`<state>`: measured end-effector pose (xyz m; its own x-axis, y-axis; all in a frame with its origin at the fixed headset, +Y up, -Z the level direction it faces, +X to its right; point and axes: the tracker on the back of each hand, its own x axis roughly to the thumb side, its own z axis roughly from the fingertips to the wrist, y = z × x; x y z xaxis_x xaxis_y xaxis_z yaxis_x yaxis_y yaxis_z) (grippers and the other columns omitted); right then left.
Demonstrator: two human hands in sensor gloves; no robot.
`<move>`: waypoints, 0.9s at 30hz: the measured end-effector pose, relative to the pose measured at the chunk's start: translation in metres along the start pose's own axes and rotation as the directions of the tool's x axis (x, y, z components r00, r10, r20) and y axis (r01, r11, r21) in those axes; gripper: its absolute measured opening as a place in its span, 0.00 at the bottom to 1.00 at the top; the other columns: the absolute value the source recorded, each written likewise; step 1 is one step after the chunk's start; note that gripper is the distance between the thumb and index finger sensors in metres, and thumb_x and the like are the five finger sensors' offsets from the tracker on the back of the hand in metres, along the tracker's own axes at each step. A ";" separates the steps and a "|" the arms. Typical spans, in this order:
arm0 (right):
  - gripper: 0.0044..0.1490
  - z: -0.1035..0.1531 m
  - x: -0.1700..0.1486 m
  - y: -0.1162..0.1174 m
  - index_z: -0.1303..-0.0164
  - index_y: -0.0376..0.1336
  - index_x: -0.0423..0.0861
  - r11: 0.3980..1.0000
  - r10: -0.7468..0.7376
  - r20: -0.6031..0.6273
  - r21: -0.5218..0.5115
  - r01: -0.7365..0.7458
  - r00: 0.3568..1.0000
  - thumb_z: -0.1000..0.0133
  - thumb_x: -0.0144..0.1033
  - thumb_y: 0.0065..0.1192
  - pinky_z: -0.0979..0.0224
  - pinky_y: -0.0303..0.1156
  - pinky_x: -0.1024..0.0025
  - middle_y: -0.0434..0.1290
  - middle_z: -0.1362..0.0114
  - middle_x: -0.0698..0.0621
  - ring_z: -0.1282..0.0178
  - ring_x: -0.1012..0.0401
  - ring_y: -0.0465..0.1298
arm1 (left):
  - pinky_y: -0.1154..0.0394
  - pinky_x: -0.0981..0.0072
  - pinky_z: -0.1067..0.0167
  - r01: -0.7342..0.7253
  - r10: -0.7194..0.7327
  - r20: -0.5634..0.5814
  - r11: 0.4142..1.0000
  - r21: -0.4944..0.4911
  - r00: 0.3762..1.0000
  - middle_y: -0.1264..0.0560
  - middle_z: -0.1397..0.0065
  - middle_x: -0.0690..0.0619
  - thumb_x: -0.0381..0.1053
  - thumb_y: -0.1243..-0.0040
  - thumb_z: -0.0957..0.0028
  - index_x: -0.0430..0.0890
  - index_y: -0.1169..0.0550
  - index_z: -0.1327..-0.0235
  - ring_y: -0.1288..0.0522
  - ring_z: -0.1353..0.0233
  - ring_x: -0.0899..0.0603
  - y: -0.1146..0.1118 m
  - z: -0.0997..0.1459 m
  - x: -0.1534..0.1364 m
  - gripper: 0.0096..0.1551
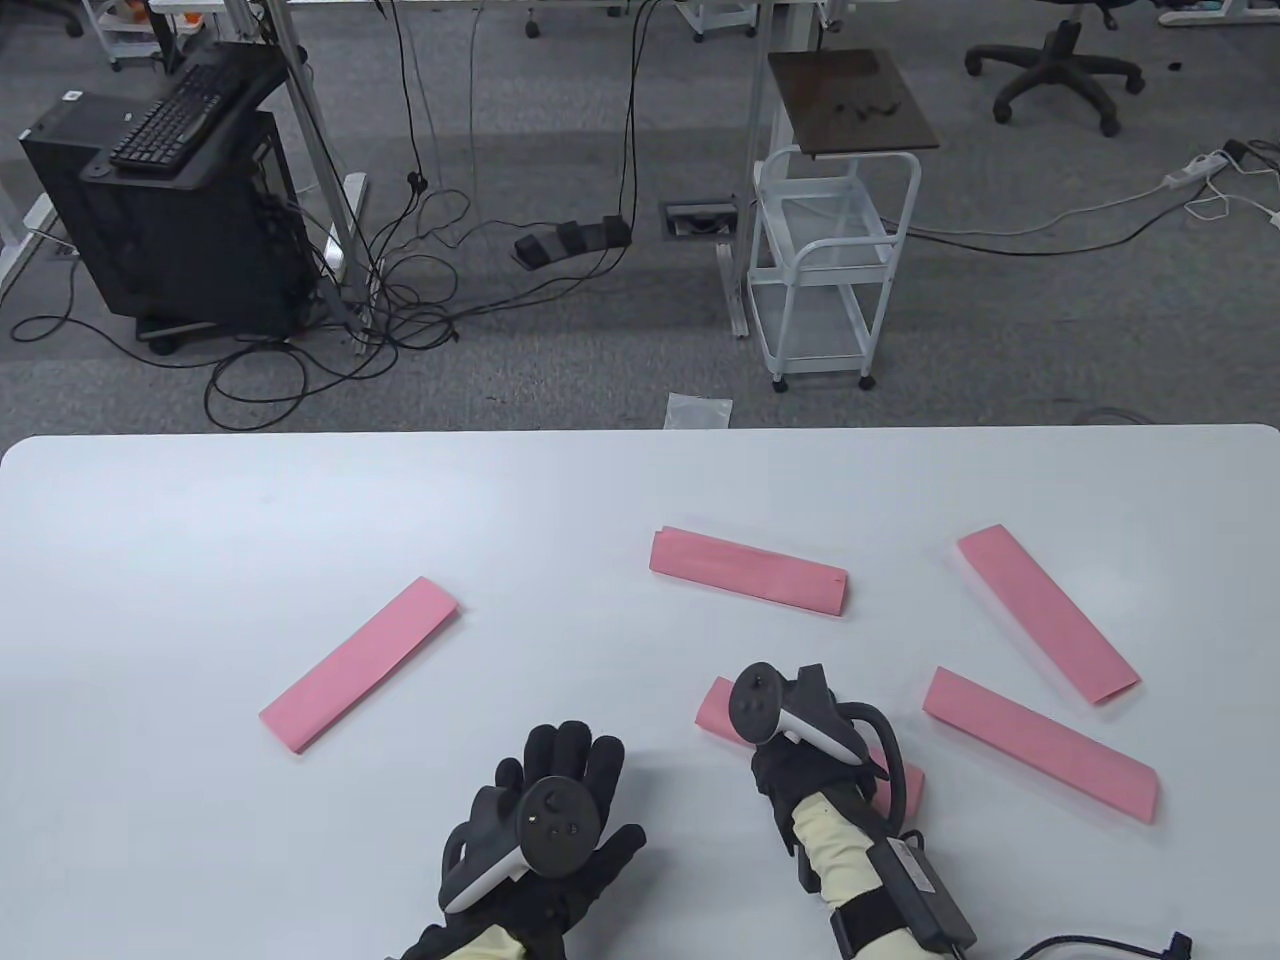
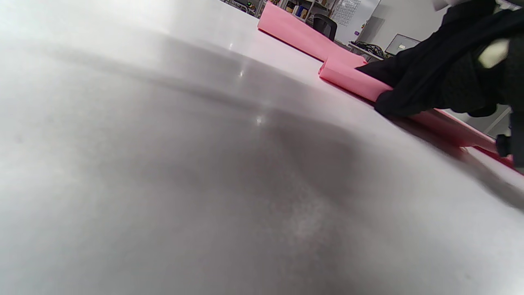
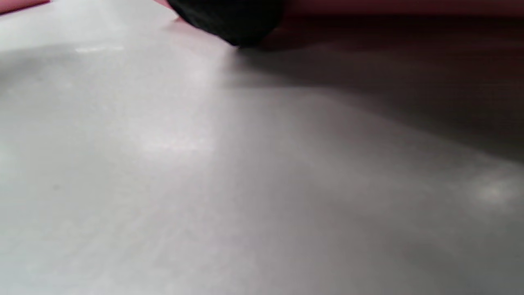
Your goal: Unfold complexly folded papers and stack
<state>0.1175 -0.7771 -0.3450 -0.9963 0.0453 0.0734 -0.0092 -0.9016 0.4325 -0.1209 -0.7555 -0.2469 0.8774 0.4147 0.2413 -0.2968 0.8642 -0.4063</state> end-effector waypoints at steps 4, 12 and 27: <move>0.37 0.002 -0.001 0.001 0.21 0.48 0.42 0.997 -0.038 -0.017 -0.068 0.037 0.999 0.42 0.26 0.52 0.26 0.57 0.37 0.52 0.20 0.32 0.24 0.32 0.53 | 0.79 0.38 0.33 -0.002 0.002 -0.001 1.000 -0.003 1.000 0.80 0.21 0.53 0.66 0.62 0.38 0.56 0.70 0.24 0.82 0.23 0.39 0.000 0.000 0.000 0.45; 0.34 0.016 -0.012 -0.005 0.21 0.52 0.43 0.950 -0.283 0.086 -0.109 0.292 0.955 0.41 0.29 0.49 0.23 0.53 0.38 0.55 0.18 0.36 0.21 0.35 0.54 | 0.79 0.38 0.33 -0.014 0.013 -0.010 0.999 -0.037 1.000 0.79 0.20 0.52 0.66 0.62 0.38 0.56 0.69 0.24 0.82 0.23 0.39 -0.005 -0.004 -0.003 0.45; 0.32 0.062 0.000 -0.019 0.21 0.53 0.50 -0.015 -0.840 0.536 0.127 0.992 -0.081 0.38 0.36 0.48 0.21 0.53 0.43 0.57 0.16 0.43 0.18 0.43 0.56 | 0.74 0.34 0.30 -0.490 0.487 0.059 0.870 0.050 0.871 0.74 0.17 0.47 0.66 0.55 0.39 0.52 0.67 0.22 0.77 0.21 0.33 0.016 -0.021 -0.024 0.50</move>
<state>0.1228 -0.7329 -0.2977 0.1347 0.9845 0.1124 -0.9771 0.1131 0.1802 -0.1387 -0.7578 -0.2776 0.5974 0.7993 0.0646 -0.7070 0.5630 -0.4280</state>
